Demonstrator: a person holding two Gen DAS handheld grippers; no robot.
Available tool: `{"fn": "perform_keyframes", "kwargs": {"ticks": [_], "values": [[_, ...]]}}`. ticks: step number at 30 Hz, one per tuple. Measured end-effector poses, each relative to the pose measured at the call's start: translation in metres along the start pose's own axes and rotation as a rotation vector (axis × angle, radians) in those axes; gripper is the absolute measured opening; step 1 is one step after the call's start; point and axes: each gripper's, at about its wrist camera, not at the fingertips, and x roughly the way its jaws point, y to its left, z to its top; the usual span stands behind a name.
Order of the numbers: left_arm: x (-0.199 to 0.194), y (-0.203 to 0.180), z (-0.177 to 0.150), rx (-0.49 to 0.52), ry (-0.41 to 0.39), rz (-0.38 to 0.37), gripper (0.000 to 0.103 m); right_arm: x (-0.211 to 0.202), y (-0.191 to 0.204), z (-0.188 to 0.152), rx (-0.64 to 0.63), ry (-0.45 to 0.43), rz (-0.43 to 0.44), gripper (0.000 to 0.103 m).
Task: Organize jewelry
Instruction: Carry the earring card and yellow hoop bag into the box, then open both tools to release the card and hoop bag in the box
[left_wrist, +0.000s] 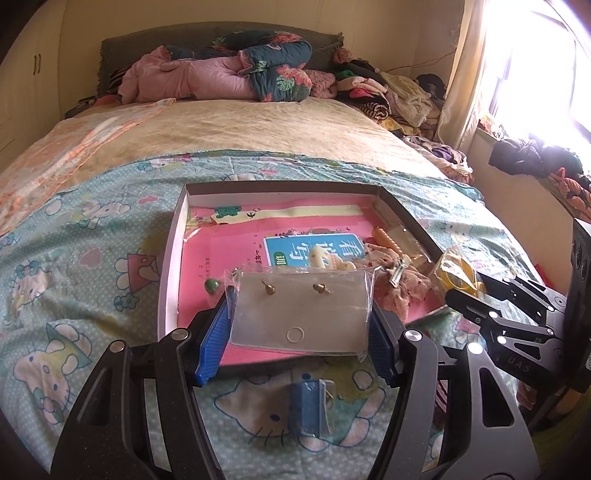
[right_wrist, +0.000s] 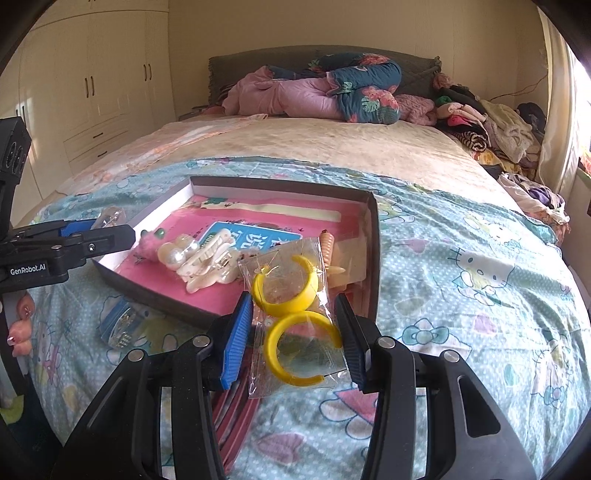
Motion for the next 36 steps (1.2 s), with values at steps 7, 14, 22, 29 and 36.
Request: {"fn": "perform_keyframes", "kwargs": {"ticks": [7,14,22,29,36], "values": [[0.020,0.013,0.008,-0.012,0.010,0.036,0.055,0.025,-0.010,0.009,0.006,0.025,-0.036,0.044],[0.038,0.022,0.009,-0.022,0.021,0.065,0.056,0.051,-0.019,0.019,0.030,0.040,-0.065,0.045],[0.046,0.028,0.010,-0.033,0.025,0.078,0.057,0.070,-0.021,0.028,0.037,0.050,-0.067,0.050],[0.042,0.027,0.010,-0.025,0.009,0.083,0.071,0.058,-0.024,0.026,0.058,0.029,-0.066,0.065],[0.022,0.022,0.008,-0.023,-0.037,0.073,0.084,0.028,-0.023,0.016,0.071,-0.011,-0.065,0.075]]}}
